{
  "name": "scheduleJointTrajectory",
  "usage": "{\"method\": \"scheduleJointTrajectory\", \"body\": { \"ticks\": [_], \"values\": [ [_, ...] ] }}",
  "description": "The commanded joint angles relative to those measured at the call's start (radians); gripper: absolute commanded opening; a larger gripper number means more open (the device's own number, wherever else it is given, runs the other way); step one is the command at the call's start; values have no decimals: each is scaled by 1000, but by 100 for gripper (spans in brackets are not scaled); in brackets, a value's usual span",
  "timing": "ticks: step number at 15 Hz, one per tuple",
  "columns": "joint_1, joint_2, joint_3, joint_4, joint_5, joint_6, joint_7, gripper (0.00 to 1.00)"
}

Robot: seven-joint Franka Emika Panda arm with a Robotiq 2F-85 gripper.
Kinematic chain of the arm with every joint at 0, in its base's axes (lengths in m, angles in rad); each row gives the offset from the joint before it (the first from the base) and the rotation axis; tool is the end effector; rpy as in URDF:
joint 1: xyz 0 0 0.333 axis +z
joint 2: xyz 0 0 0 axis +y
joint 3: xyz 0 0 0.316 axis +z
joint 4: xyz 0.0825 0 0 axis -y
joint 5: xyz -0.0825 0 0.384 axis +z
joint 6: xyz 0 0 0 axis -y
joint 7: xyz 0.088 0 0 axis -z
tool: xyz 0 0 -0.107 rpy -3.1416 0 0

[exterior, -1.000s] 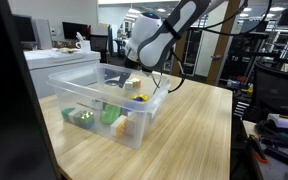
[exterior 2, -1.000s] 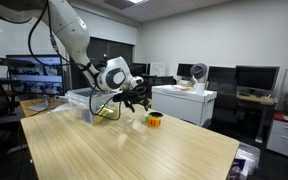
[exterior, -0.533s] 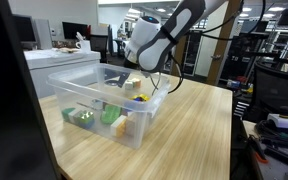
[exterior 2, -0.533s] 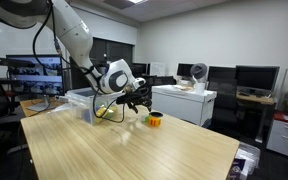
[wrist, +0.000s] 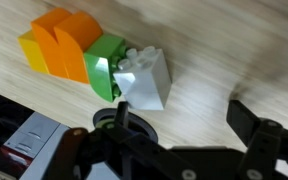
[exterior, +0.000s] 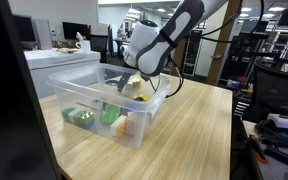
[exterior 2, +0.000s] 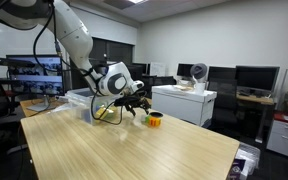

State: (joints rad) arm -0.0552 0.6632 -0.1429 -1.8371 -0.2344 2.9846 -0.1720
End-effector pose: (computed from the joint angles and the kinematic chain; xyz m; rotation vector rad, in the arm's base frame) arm 0.6736 -0.1078 0.2204 2.7959 0.3492 0.6326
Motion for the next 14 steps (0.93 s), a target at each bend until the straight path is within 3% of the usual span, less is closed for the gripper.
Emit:
{"method": "scheduleJointTrajectory", "body": {
  "ticks": [1, 7, 14],
  "values": [
    [-23, -25, 15, -69, 11, -29, -3, 100],
    [-23, -60, 16, -104, 19, -45, 4, 100],
    [-111, -141, 156, -187, 94, -118, -48, 100]
  ]
}}
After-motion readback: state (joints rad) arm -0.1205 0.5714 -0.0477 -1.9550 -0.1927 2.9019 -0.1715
